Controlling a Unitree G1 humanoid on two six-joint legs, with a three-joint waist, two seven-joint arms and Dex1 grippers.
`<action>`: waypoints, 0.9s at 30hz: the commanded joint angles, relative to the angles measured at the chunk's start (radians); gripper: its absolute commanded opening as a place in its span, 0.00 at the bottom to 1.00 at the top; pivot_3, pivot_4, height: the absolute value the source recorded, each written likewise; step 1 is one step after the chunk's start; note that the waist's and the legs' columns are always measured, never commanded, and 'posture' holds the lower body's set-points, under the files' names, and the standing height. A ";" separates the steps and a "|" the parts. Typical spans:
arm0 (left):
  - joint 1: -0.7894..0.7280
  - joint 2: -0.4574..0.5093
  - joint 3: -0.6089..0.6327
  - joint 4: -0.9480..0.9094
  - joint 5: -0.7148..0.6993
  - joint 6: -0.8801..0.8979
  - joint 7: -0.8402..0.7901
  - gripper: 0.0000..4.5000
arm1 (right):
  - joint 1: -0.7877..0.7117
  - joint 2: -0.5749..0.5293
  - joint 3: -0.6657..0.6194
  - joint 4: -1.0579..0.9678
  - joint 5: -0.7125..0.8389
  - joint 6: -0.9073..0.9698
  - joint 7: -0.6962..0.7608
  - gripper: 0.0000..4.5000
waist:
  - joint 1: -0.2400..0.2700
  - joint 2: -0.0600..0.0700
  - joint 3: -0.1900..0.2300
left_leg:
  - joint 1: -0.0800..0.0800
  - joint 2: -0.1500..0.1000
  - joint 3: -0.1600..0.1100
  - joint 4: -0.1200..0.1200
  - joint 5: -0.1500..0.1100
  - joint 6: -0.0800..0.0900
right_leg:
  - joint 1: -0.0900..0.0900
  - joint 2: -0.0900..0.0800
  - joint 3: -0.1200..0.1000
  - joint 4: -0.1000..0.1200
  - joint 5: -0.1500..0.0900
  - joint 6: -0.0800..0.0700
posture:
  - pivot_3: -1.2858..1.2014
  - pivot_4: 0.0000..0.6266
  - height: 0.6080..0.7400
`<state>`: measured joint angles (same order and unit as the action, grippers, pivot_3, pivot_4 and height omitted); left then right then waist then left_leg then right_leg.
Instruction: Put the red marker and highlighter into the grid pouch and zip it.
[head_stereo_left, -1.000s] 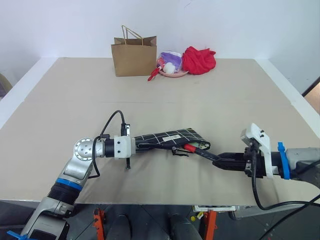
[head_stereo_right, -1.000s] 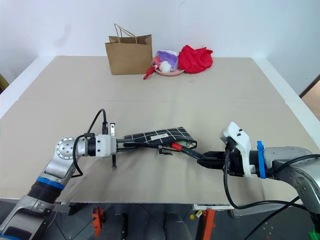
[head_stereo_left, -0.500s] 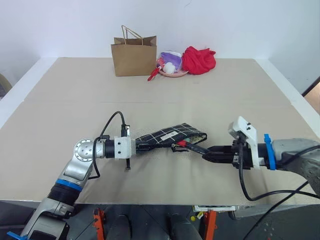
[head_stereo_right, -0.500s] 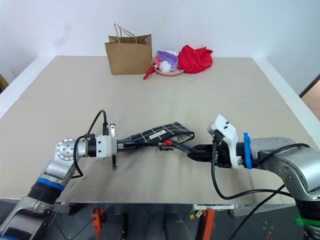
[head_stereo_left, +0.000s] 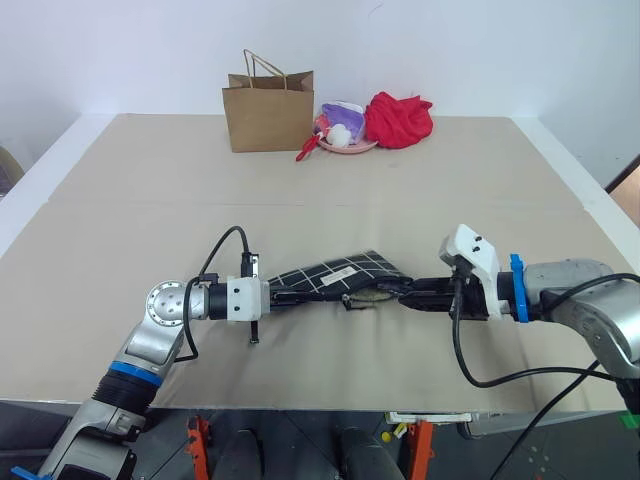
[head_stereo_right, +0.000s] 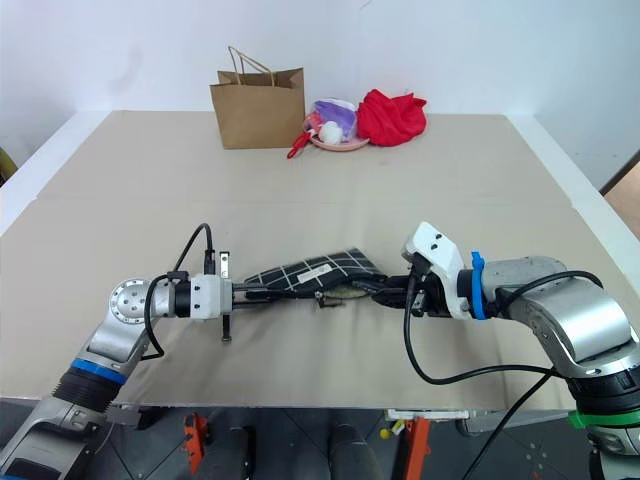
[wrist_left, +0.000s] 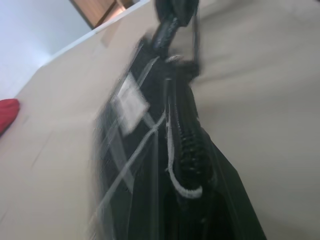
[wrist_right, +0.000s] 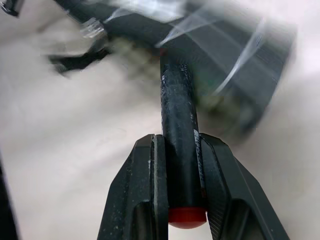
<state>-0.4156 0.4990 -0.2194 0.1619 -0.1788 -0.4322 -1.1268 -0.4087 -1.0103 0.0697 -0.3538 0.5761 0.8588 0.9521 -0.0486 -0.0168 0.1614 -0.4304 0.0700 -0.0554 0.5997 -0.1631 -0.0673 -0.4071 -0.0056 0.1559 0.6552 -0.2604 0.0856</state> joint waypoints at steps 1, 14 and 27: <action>-0.009 0.015 0.013 -0.026 -0.032 -0.009 -0.026 0.00 | 0.001 -0.015 -0.009 -0.024 -0.058 -0.123 0.046 0.14 | 0.000 0.000 0.000 | 0.000 0.000 0.000 0.000 0.000 0.000 | 0.000 0.000 0.000 0.000 0.000 0.000 | 0.52 0.24 1.00; -0.051 -0.001 -0.002 0.018 -0.032 -0.038 -0.075 0.00 | -0.016 0.023 0.009 -0.038 -0.127 -0.171 0.070 0.14 | 0.000 0.000 0.000 | 0.000 0.000 0.000 0.000 0.000 0.000 | 0.000 0.000 0.000 0.000 0.000 0.000 | 0.52 0.24 1.00; -0.044 -0.007 0.017 0.010 -0.047 0.001 -0.060 0.00 | 0.198 0.028 -0.149 -0.180 0.014 -0.287 0.214 0.99 | 0.002 0.000 0.000 | 0.000 0.000 0.000 0.001 0.000 0.000 | 0.001 0.000 0.000 0.000 0.000 0.001 | 0.52 0.24 1.00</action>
<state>-0.4503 0.4899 -0.2226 0.1913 -0.2039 -0.4333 -1.1941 -0.2224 -0.9806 -0.0077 -0.4887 0.5479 0.6034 1.1450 -0.0471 -0.0168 0.1614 -0.4305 0.0700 -0.0558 0.6004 -0.1632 -0.0672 -0.4059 -0.0056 0.1554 0.6553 -0.2602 0.0871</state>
